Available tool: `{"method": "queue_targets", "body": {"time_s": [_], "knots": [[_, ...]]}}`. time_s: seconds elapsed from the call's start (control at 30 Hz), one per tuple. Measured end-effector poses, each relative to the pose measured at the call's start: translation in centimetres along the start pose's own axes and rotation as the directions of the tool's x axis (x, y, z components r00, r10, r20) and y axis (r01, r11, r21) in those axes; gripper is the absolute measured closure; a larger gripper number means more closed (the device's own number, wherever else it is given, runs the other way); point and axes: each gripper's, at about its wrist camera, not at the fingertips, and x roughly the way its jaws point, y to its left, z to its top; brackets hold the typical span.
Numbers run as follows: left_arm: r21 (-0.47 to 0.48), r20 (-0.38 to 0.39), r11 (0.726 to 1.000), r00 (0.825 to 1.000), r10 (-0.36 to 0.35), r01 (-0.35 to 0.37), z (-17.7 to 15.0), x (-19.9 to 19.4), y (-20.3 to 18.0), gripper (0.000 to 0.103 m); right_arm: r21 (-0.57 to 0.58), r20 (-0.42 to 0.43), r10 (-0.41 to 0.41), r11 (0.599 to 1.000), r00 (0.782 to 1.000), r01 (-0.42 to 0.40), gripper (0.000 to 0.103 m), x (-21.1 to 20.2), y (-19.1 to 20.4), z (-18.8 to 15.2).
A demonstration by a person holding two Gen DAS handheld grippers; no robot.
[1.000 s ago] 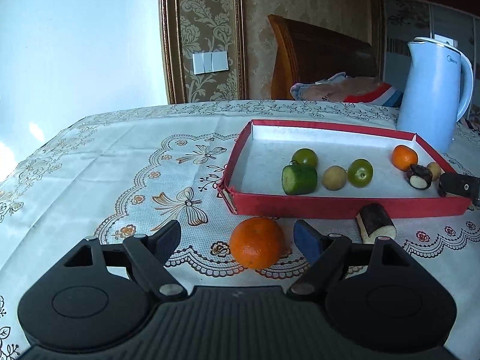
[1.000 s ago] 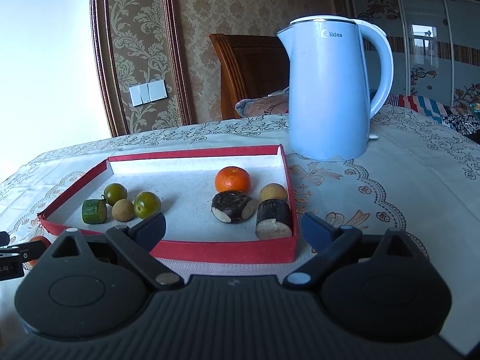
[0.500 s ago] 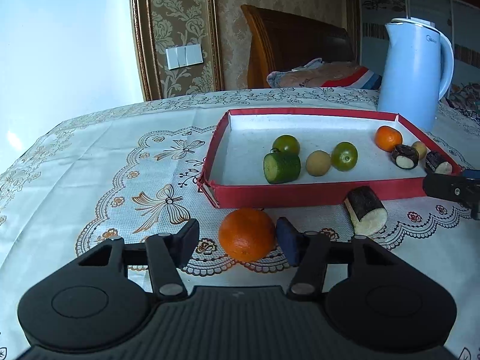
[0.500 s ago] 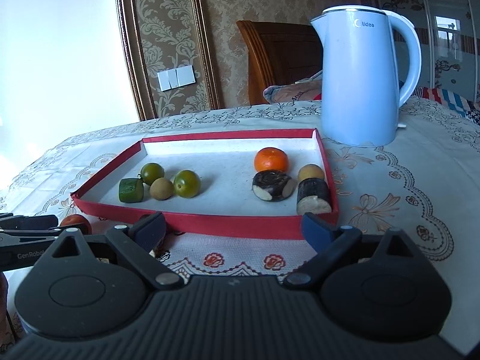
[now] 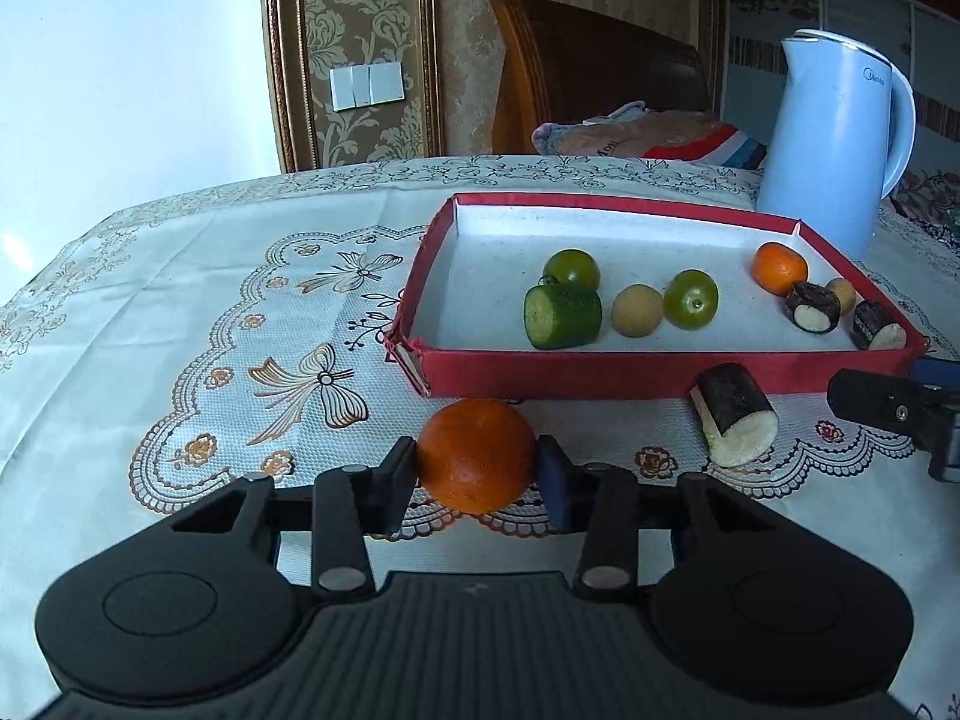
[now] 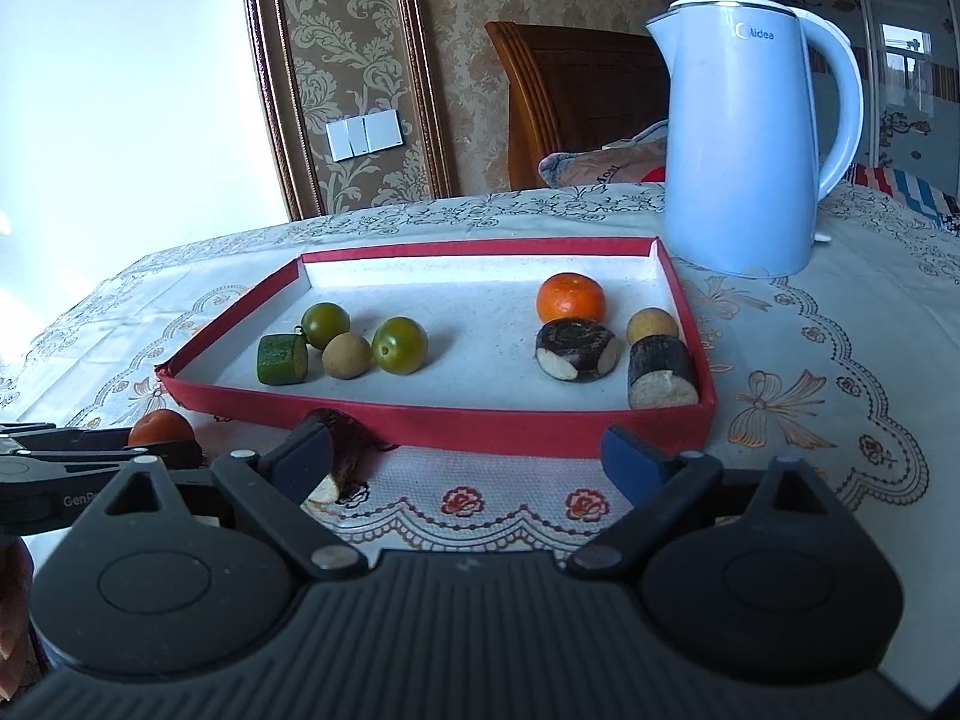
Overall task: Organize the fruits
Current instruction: 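Close the left tool on the mandarin while the right tool moves toward the dark chunk, then close the right tool on the dark cylinder chunk while the left tool holds the mandarin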
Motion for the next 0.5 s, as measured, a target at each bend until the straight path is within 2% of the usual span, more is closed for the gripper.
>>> {"method": "queue_targets", "body": {"time_s": [0.3, 0.5], "knots": [[-0.059, 0.003, 0.998, 1.0, 0.013, -0.013, 0.1, -0.3, 1.1, 0.062, -0.002, -0.039, -0.023, 1.0, 0.999, 0.023, 0.011, 0.7, 2.1, 0.1], [-0.062, 0.027, 0.997, 0.999, 0.044, -0.042, 0.2, -0.7, 1.2, 0.062, -0.018, -0.046, -0.022, 1.0, 0.999, 0.021, 0.011, 1.2, 3.4, 0.2]]}}
